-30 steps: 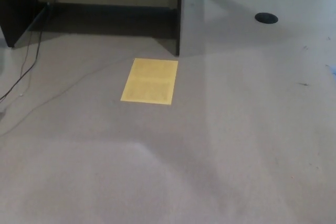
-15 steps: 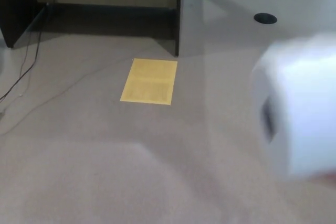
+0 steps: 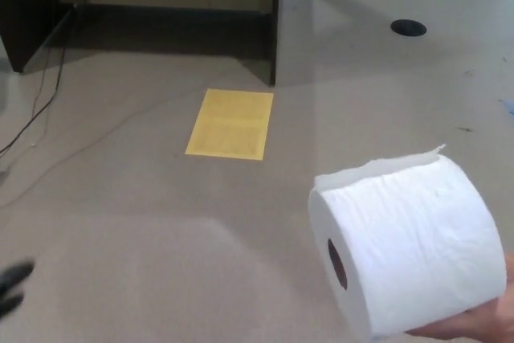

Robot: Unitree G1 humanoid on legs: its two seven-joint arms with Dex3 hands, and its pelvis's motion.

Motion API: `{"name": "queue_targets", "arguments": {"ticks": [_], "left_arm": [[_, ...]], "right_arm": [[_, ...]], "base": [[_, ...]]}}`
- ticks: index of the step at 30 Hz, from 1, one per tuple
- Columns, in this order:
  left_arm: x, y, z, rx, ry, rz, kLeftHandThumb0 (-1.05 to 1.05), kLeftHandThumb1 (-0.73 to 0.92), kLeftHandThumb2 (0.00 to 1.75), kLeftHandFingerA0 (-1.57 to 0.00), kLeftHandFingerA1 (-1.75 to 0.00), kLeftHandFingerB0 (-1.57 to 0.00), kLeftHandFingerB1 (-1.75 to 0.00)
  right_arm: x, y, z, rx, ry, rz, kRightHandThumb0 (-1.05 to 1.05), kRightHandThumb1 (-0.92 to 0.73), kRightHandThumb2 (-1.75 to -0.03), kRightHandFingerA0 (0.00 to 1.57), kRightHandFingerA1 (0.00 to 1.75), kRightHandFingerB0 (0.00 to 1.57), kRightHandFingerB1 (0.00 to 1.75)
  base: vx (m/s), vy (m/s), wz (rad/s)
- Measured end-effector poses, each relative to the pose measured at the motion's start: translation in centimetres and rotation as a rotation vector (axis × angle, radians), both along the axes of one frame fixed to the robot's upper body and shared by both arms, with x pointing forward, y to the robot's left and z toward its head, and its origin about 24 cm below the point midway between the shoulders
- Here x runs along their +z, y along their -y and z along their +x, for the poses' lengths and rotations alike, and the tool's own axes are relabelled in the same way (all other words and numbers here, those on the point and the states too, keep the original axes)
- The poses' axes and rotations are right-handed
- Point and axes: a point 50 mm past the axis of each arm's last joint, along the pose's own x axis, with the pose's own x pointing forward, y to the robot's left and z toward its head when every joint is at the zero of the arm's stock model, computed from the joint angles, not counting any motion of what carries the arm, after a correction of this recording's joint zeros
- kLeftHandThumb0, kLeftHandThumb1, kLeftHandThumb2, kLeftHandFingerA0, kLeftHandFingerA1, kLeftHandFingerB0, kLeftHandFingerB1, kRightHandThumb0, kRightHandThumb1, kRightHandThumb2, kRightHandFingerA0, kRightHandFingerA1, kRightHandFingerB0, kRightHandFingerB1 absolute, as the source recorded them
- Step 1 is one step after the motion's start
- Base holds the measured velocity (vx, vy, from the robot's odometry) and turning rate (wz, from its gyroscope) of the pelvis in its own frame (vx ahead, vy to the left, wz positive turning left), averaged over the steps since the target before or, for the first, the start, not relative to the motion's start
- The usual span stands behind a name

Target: A person is holding a toilet paper roll and the robot extends its left hand to grab the roll by inserting its thumb into the gap in the middle and brings its hand down by its side. Then it extends its arm again to hand the toilet paper roll back to the person.

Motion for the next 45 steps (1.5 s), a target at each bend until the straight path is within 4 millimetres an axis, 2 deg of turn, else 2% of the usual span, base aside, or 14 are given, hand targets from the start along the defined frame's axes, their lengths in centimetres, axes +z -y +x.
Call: {"name": "queue_targets", "arguments": {"ticks": [1, 3, 4, 6, 15, 16, 20, 23, 25, 26, 27, 28, 36, 45], "left_arm": [[1.3, 0.7, 0.6, -0.034, 0.055, 0.004, -0.23, 0.24, 0.82, -0.1, -0.51, -0.08, -0.5], [3.2, 1.9, 1.3, -0.087, 0.131, 0.011, -0.49, 0.37, 0.62, -0.25, -0.41, -0.16, -0.33], [4.0, 2.5, 1.6, -0.113, 0.163, 0.015, -0.22, 0.22, 0.81, -0.1, -0.51, -0.08, -0.5], [5.9, 4.0, 2.2, -0.177, 0.236, 0.022, -0.22, 0.22, 0.81, -0.1, -0.51, -0.08, -0.5], [13.3, 10.9, 4.5, -0.461, 0.481, 0.033, -0.22, 0.21, 0.8, -0.07, -0.5, -0.06, -0.5], [13.9, 11.5, 4.7, -0.483, 0.495, 0.035, -0.44, 0.36, 0.59, -0.18, -0.36, -0.12, -0.32], [15.6, 13.4, 5.4, -0.561, 0.519, 0.049, -0.26, 0.24, 0.81, 0.0, -0.48, 0.0, -0.48], [16.3, 14.6, 5.7, -0.61, 0.511, 0.065, -0.27, 0.23, 0.81, 0.0, -0.48, 0.0, -0.48], [16.6, 15.5, 5.9, -0.644, 0.495, 0.075, -0.26, 0.21, 0.79, 0.0, -0.48, 0.0, -0.48], [16.6, 15.9, 5.9, -0.658, 0.487, 0.076, -0.25, 0.2, 0.79, 0.0, -0.48, 0.0, -0.48], [16.7, 16.3, 6.0, -0.672, 0.479, 0.077, -0.25, 0.21, 0.79, 0.0, -0.49, 0.0, -0.48], [16.7, 16.6, 6.1, -0.683, 0.47, 0.075, -0.25, 0.21, 0.79, 0.0, -0.48, 0.0, -0.48], [16.3, 18.1, 6.4, -0.724, 0.393, 0.095, -0.4, 0.36, 0.52, -0.1, -0.28, -0.09, -0.24], [15.8, 18.4, 6.3, -0.753, 0.343, 0.132, -0.48, 0.34, 0.72, -0.03, -0.39, -0.06, -0.24]], "right_arm": [[0.0, 0.0, 0.1, 0.001, 0.003, 0.0, -0.4, -0.52, -0.81, 0.63, 0.66, 0.42, 0.52], [0.1, 0.0, 0.2, 0.001, 0.005, 0.0, -0.34, -0.64, -0.58, 0.65, 0.55, 0.47, 0.4], [0.1, 0.0, 0.3, 0.002, 0.007, 0.001, -0.4, -0.53, -0.83, 0.61, 0.65, 0.4, 0.52], [0.2, 0.0, 0.3, 0.002, 0.008, 0.001, -0.34, -0.64, -0.59, 0.69, 0.59, 0.47, 0.4], [0.6, -0.1, 1.2, 0.003, 0.026, 0.003, -0.35, -0.64, -0.59, 0.66, 0.52, 0.47, 0.4], [0.7, -0.1, 1.4, 0.003, 0.03, 0.004, -0.36, -0.64, -0.6, 0.68, 0.57, 0.48, 0.41], [0.9, -0.2, 1.9, 0.006, 0.043, 0.004, -0.36, -0.65, -0.59, 0.66, 0.6, 0.49, 0.42], [1.0, -0.2, 2.1, 0.007, 0.044, 0.005, -0.41, -0.52, -0.84, 0.65, 0.71, 0.45, 0.55], [0.9, -0.2, 2.0, 0.005, 0.039, 0.007, -0.36, -0.65, -0.59, 0.7, 0.64, 0.49, 0.42], [0.8, -0.2, 1.8, 0.004, 0.034, 0.007, -0.41, -0.52, -0.84, 0.67, 0.72, 0.43, 0.55], [0.7, -0.2, 1.6, 0.002, 0.027, 0.008, -0.35, -0.64, -0.59, 0.69, 0.63, 0.48, 0.41], [0.6, -0.2, 1.3, 0.0, 0.018, 0.01, -0.42, -0.53, -0.83, 0.68, 0.72, 0.43, 0.54], [-0.1, -0.6, 0.6, -0.001, -0.014, 0.023, -0.35, -0.66, -0.59, 0.69, 0.59, 0.49, 0.42], [-0.1, -0.8, 0.6, 0.007, -0.021, 0.028, -0.35, -0.66, -0.6, 0.68, 0.59, 0.49, 0.42]], "base": [[0.0, 0.0, 0.0], [0.0, 0.0, 0.0], [0.0, 0.0, 0.0], [0.0, 0.0, 0.0], [0.0, 0.0, 0.0], [0.0, 0.0, 0.0], [0.0, 0.0, 0.0], [0.0, 0.0, 0.0], [0.0, 0.0, 0.0], [0.0, 0.0, 0.0], [0.0, 0.0, 0.0], [0.0, 0.0, 0.0], [0.0, 0.0, 0.0], [0.0, 0.0, 0.0]]}}
